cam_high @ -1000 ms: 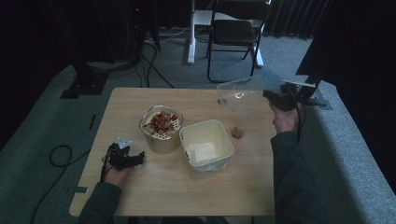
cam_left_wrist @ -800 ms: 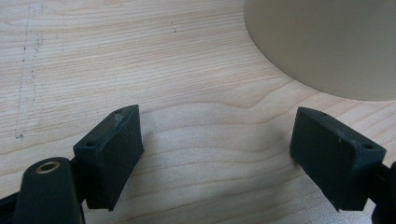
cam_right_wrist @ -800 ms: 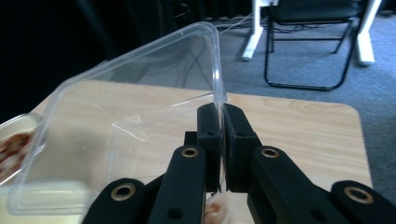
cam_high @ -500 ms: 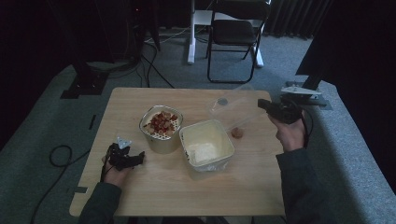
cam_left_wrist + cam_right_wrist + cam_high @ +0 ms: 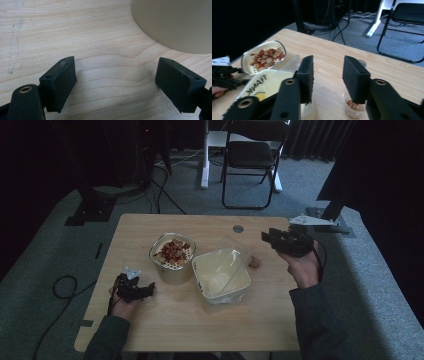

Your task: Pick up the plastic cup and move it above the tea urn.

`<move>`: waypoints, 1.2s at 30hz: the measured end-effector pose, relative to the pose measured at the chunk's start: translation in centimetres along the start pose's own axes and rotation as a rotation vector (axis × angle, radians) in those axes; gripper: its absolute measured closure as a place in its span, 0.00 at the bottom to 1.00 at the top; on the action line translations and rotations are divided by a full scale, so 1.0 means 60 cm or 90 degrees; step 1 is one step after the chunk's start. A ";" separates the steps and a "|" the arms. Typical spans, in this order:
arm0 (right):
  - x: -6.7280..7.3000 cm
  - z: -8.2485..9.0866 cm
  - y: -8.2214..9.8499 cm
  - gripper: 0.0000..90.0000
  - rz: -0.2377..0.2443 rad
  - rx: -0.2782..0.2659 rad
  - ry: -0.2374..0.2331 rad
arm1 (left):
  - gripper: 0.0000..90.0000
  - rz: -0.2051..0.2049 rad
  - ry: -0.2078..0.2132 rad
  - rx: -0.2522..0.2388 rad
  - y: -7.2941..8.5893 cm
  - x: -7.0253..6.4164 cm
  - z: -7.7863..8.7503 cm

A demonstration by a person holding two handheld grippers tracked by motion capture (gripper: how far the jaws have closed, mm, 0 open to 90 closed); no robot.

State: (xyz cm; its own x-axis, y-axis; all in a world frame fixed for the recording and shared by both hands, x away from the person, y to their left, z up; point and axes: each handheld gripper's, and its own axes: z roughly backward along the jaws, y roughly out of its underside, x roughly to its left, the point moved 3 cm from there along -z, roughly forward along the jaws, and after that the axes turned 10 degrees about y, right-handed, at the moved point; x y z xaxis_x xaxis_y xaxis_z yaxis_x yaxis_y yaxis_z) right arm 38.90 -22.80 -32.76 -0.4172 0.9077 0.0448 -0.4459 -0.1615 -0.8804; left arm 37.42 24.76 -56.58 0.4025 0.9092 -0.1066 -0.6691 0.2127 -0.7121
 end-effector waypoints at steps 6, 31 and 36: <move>-0.013 -0.024 0.024 0.61 0.003 0.018 0.031 | 0.19 0.001 0.000 0.000 0.000 0.000 0.000; -0.119 -0.228 0.159 0.78 -0.092 0.194 0.140 | 0.19 0.001 -0.001 -0.001 0.000 -0.001 0.000; -0.123 -0.239 0.163 0.86 -0.107 0.208 0.134 | 0.19 0.001 -0.001 -0.002 0.000 -0.001 0.000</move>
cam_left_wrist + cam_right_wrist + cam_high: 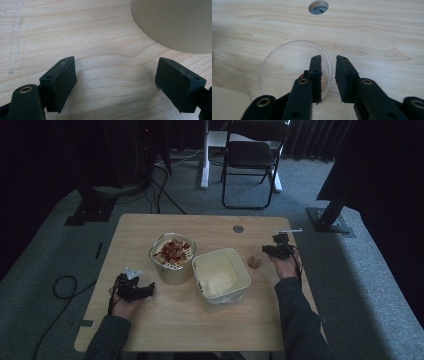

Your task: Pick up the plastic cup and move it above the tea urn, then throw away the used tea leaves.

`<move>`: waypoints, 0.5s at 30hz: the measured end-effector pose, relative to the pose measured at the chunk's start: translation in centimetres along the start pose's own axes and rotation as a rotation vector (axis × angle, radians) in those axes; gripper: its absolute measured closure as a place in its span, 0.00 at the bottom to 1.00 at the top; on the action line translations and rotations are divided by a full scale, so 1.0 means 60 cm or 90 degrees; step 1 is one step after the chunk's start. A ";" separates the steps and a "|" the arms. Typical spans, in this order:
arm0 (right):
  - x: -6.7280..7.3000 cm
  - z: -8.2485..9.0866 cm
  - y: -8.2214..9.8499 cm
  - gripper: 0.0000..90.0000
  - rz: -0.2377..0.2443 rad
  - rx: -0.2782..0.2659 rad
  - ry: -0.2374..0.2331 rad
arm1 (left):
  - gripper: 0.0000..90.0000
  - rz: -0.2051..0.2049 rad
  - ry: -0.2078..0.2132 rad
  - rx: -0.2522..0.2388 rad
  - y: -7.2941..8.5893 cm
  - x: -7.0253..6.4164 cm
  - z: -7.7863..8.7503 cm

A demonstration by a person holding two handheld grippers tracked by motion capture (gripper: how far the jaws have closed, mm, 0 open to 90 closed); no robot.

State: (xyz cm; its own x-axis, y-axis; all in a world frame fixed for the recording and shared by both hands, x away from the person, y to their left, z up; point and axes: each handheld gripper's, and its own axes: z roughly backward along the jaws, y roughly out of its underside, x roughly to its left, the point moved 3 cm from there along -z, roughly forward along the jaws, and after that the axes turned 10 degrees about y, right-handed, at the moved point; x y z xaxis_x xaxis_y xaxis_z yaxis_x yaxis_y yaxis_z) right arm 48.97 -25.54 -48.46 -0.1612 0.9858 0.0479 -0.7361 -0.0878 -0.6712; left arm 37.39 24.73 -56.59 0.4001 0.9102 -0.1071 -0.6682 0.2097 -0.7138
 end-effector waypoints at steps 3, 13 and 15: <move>-0.001 -0.003 0.001 0.89 -0.006 0.002 -0.007 | 0.19 0.000 0.000 0.000 0.000 0.000 0.000; -0.002 -0.003 0.001 0.92 -0.019 0.003 -0.016 | 0.19 0.001 -0.001 0.001 0.000 0.000 0.000; -0.003 -0.003 0.001 0.92 -0.022 0.004 -0.019 | 0.19 0.001 -0.001 0.001 0.000 0.000 0.000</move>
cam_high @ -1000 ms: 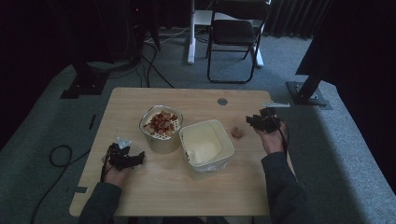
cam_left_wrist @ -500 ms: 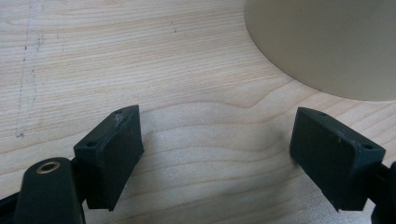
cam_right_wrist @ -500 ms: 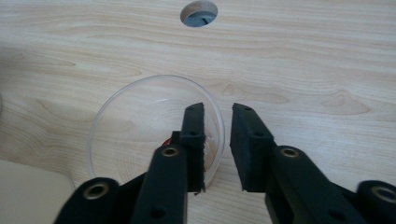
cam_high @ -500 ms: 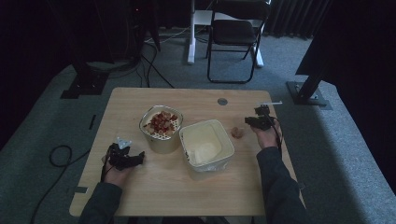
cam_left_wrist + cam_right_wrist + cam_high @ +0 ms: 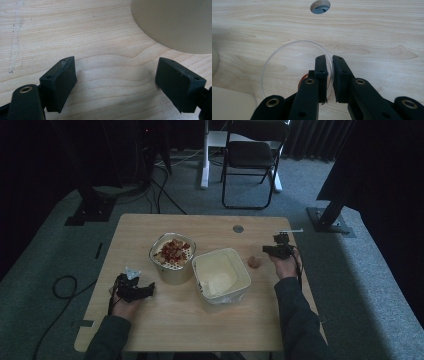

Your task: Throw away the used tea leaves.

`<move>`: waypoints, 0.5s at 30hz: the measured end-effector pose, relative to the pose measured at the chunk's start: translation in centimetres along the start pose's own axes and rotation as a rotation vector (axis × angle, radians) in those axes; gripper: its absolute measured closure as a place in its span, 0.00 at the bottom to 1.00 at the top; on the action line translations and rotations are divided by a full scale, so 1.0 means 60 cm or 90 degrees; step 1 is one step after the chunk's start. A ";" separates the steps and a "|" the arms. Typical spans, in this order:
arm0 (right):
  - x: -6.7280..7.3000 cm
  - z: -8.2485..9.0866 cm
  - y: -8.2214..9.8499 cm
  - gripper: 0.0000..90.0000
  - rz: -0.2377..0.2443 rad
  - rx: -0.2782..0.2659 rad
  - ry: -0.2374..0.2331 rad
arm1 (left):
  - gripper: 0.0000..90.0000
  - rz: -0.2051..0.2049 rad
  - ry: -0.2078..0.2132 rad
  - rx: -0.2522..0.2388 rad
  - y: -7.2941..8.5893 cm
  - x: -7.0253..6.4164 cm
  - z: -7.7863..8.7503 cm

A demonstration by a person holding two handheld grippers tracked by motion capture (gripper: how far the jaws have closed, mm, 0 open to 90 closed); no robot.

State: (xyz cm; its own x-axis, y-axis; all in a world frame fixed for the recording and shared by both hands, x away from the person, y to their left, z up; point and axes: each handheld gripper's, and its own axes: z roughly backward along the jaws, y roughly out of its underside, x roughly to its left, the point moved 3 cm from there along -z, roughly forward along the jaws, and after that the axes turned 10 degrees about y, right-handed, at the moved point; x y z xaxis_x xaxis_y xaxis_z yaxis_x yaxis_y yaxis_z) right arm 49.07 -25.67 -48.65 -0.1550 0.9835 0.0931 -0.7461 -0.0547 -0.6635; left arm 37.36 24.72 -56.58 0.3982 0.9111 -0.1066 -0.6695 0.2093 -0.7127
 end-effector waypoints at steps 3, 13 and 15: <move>0.000 0.000 0.000 0.92 -0.002 0.000 -0.001 | 0.20 -0.007 0.007 0.002 0.001 -0.002 0.000; 0.000 0.011 -0.004 0.95 -0.016 -0.021 -0.010 | 0.26 0.002 0.048 0.003 -0.003 -0.009 0.006; -0.001 0.016 -0.007 0.95 -0.017 -0.024 -0.009 | 0.27 -0.012 0.050 0.000 -0.006 -0.014 0.008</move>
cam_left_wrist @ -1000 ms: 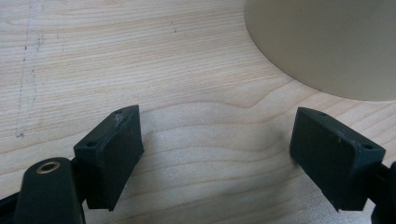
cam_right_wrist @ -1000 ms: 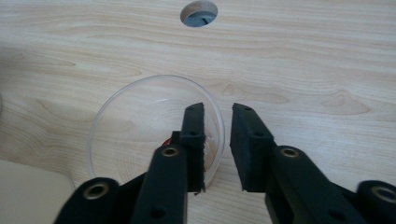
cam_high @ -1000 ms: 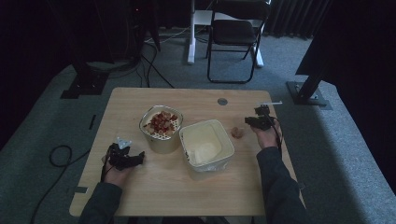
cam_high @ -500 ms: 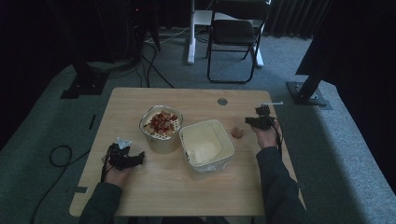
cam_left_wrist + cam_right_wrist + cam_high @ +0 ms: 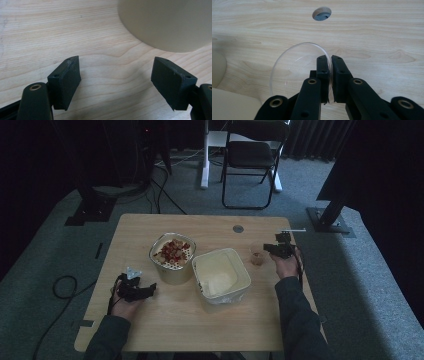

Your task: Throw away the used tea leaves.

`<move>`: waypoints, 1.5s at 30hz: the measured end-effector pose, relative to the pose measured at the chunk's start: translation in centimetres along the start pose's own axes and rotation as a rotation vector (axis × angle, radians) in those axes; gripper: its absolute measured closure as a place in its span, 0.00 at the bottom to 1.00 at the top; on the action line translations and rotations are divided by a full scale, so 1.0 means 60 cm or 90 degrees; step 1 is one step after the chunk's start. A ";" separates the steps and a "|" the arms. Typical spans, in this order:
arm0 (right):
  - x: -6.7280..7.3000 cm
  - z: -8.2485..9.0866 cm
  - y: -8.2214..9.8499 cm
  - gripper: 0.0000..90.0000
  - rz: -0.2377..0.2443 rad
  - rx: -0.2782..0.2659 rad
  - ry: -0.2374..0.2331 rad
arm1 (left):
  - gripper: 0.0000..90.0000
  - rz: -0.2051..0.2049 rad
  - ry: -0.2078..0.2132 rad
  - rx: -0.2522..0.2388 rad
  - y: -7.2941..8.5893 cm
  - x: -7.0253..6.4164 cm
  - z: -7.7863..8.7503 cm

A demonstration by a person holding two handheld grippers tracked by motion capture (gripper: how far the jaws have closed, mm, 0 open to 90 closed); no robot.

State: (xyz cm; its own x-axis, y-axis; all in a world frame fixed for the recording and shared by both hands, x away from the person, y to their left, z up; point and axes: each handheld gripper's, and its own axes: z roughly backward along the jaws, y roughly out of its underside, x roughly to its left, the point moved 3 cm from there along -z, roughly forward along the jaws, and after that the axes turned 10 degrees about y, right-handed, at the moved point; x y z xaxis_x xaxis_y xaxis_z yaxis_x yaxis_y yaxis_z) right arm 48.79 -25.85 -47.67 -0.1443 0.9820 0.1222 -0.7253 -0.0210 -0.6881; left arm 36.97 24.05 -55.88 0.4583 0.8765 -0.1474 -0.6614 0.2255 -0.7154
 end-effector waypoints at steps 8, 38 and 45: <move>-0.003 0.025 -0.023 0.95 -0.015 -0.018 -0.022 | 0.26 -0.020 0.018 -0.071 -0.029 -0.014 0.030; 0.165 0.146 -0.198 0.95 0.085 -0.077 -0.098 | 0.22 -0.169 0.037 -0.200 -0.236 -0.068 0.087; 0.253 0.155 -0.220 0.95 0.122 -0.075 -0.146 | 0.25 -0.185 0.040 -0.204 -0.257 -0.082 0.066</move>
State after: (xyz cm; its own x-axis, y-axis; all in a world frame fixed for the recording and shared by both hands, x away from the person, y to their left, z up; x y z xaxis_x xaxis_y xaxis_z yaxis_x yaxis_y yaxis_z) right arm 49.96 -12.42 -30.08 -0.4286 0.8938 0.1317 -0.5898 -0.1663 -0.7902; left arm 42.55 17.93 -41.41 0.6400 0.7662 0.0572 -0.2863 0.3070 -0.9076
